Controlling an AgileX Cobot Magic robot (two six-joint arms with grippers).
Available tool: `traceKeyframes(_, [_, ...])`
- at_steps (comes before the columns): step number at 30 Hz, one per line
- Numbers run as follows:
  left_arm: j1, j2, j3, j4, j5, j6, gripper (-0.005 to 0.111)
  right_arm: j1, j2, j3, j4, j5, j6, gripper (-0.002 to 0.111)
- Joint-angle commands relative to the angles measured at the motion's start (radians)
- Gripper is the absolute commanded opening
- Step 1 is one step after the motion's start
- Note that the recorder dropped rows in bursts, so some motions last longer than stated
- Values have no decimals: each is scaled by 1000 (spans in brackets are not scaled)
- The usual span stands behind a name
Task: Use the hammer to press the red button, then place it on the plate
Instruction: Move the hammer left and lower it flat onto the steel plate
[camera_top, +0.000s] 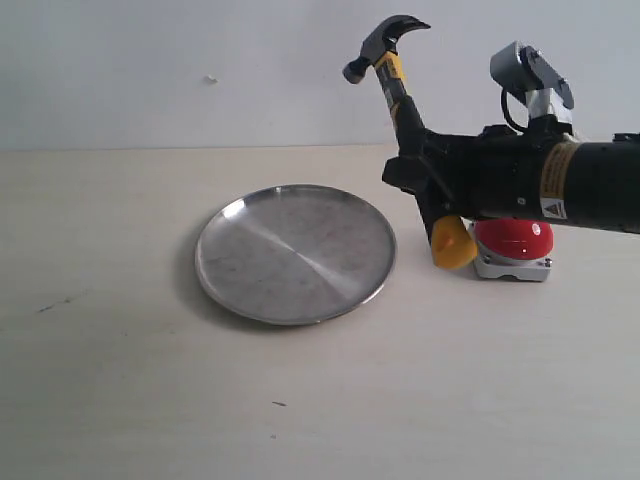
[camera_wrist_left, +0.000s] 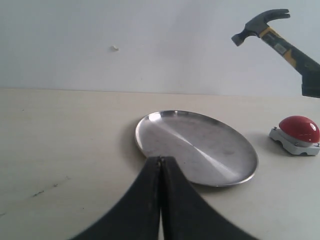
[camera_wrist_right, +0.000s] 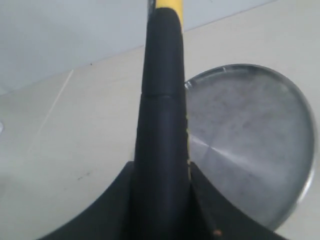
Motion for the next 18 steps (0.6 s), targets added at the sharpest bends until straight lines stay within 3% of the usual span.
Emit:
traceKeyframes(1, [1,-5,-1,-5,-2,3,0,0,90,-78,-18,-168,56,0])
traceKeyframes(8, [1,-5,-1,-5,-2,3,0,42,297,-142,146,-232,-1,0])
traceKeyframes(18, [1,-5,-1,-5,-2,3,0,146,515,-327,198,-236,4,0])
